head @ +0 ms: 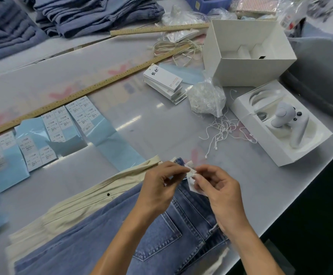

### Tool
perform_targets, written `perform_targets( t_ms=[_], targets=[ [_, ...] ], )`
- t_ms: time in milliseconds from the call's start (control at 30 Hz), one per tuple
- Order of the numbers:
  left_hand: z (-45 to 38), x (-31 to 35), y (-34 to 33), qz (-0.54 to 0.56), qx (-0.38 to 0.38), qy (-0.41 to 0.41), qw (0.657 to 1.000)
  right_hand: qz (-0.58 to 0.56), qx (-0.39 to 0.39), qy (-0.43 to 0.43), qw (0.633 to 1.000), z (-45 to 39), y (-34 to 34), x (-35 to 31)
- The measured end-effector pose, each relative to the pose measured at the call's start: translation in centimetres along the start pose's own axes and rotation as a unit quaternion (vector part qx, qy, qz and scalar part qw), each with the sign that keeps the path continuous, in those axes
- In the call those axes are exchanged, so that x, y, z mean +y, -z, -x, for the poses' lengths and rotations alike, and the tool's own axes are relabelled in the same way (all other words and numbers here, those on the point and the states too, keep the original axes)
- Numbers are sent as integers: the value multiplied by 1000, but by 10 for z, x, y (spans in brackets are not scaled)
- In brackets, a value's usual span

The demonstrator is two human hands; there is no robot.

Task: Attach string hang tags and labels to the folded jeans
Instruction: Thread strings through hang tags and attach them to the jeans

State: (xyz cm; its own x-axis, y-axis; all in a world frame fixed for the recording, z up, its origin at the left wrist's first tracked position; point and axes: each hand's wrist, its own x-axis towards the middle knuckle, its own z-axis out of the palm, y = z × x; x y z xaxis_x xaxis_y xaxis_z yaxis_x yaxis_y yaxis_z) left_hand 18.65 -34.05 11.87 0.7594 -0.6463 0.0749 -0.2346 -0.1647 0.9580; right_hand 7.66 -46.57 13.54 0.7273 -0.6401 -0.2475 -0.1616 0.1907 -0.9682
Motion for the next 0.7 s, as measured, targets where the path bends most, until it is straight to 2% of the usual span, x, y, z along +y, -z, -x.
perform_targets(
  t_ms=[67, 267, 700],
  targets=[
    [2, 2, -1, -14, 2, -11, 1000, -2, 3, 3, 1000, 1, -2, -4],
    [4, 6, 1, 4, -9, 27, 1000, -7, 2, -15, 1000, 3, -7, -3],
    [9, 10, -4, -5, 39, 12, 999, -45, -1, -29, 999, 7, -11, -1]
  ],
)
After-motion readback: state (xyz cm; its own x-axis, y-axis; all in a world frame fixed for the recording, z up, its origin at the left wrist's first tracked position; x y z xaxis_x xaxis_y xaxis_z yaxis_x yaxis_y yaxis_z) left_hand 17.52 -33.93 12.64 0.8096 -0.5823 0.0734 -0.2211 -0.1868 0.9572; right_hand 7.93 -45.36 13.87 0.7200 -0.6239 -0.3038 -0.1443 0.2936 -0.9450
